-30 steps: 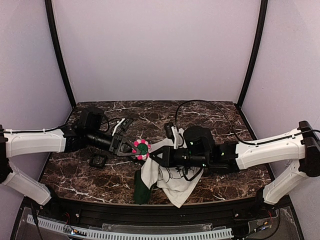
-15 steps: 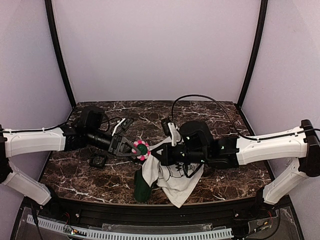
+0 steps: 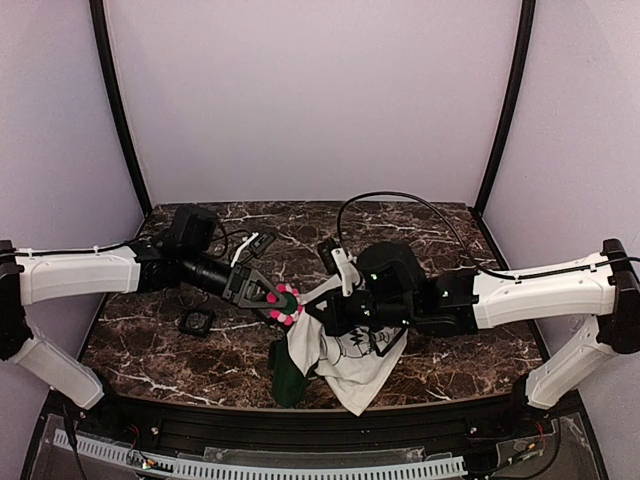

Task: Remove the brooch from the garment
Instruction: Open the brooch on the crumpled clothing.

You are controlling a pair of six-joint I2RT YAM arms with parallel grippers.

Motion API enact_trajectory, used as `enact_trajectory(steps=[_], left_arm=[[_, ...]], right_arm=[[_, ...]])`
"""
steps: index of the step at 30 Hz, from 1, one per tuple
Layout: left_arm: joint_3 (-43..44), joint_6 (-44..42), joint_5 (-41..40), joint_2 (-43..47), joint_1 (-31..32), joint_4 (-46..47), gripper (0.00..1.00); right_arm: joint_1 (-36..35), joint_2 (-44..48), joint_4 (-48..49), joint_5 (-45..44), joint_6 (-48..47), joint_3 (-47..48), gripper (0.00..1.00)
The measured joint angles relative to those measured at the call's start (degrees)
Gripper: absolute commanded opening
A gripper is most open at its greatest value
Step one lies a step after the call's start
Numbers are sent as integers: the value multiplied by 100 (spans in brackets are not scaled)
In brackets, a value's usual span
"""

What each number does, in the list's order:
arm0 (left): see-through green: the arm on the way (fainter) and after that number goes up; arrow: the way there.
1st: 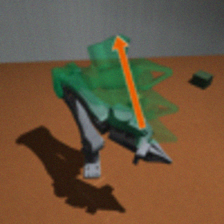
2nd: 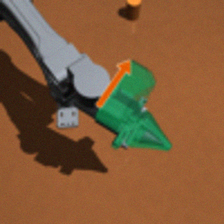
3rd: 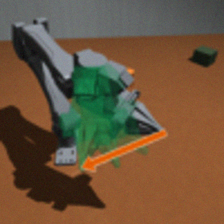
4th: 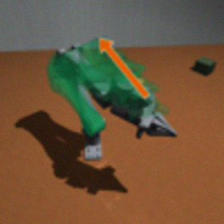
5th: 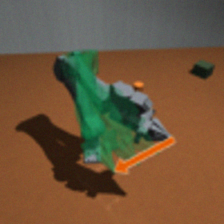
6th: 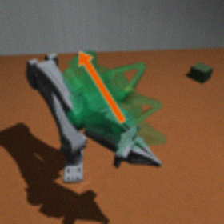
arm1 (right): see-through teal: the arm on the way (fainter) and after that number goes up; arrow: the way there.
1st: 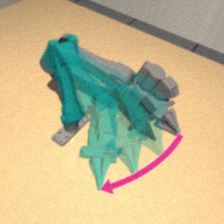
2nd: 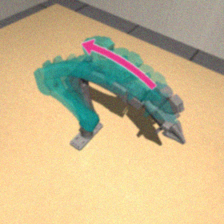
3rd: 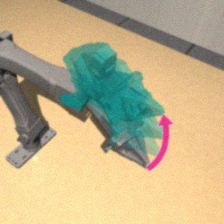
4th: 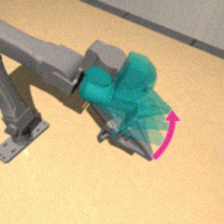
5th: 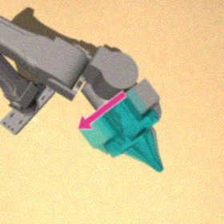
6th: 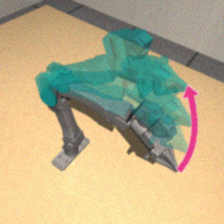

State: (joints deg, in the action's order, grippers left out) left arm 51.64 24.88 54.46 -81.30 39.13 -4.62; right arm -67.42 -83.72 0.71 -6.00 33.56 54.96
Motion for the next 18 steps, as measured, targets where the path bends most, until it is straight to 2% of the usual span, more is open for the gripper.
enact_trajectory(steps=[8,18], left_arm=[[11,66,4,-219,0,-2,36],[39,168,26,-354,0,87,11]], right_arm=[[-11,0,-24,0,-179,0,0],[-22,-2,-83,0,-332,42,0]])
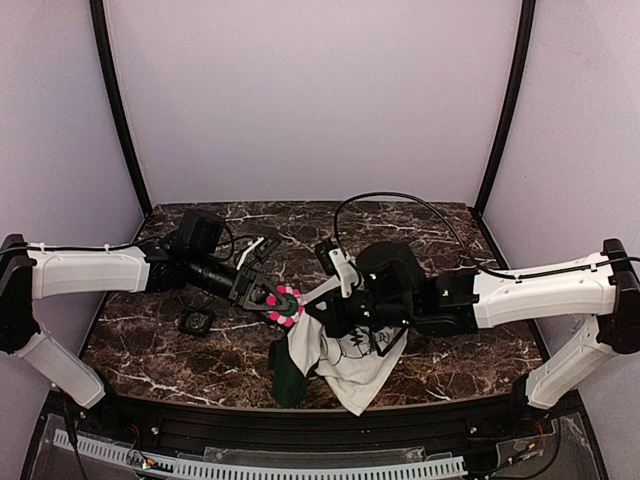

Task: Remove the brooch from the garment
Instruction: Open the brooch on the crumpled clothing.

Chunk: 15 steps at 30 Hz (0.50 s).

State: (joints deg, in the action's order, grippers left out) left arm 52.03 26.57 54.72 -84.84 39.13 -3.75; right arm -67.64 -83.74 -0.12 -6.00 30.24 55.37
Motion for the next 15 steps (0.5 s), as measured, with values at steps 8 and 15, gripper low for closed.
enact_trajectory(steps=[8,15], left_arm=[[2,22,-59,-17,0,83,1],[-81,-177,-728,293,55,70,1]], right_arm=[[-9,-37,-181,-181,35,129,1],[-20,-96,-269,-350,326,212,7]])
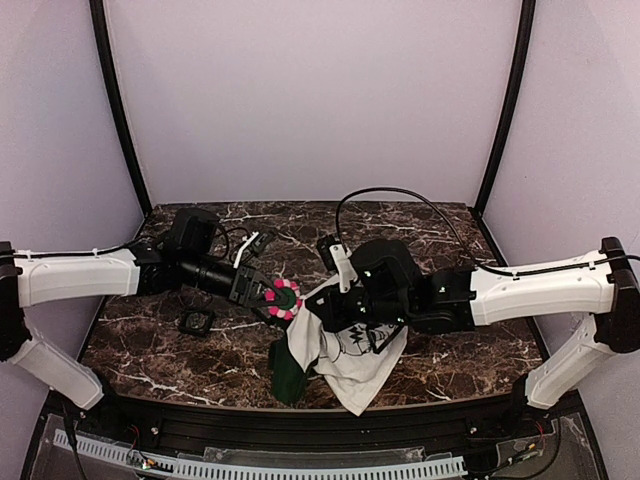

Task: Remove the brooch from the garment
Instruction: Open the brooch on the crumpled clothing.

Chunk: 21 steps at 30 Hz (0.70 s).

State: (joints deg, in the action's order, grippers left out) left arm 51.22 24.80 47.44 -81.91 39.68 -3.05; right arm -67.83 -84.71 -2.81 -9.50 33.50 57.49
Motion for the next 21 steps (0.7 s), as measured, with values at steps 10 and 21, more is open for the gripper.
enact_trajectory(steps=[10,21], left_arm=[[-87,-828,-1547,610,304,-474,1],[-142,-1488,-2909,1207,721,-813,1]], right_arm=[[0,-70,328,271,483,11,40],[446,2,463,584,1375,-17,42]])
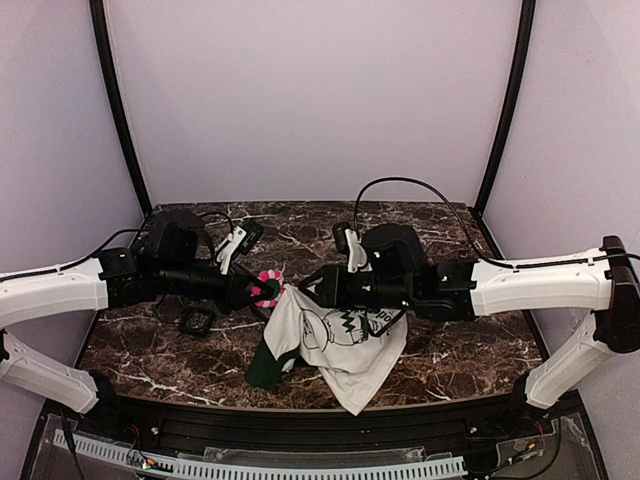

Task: Remove the brooch from the garment
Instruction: Open the brooch on the crumpled clothing.

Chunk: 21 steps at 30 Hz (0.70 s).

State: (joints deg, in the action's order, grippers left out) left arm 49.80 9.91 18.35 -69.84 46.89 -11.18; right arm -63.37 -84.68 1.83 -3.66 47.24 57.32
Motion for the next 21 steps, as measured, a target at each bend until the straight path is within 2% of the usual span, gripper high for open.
enact_trajectory(steps=[11,21], left_arm=[[-81,-201,-302,94,129,-26,1],[-92,-219,-330,94,140,-39,1]], right_arm=[[83,-466,649,796,398,2,39],[103,-713,927,1097,479,92,36]])
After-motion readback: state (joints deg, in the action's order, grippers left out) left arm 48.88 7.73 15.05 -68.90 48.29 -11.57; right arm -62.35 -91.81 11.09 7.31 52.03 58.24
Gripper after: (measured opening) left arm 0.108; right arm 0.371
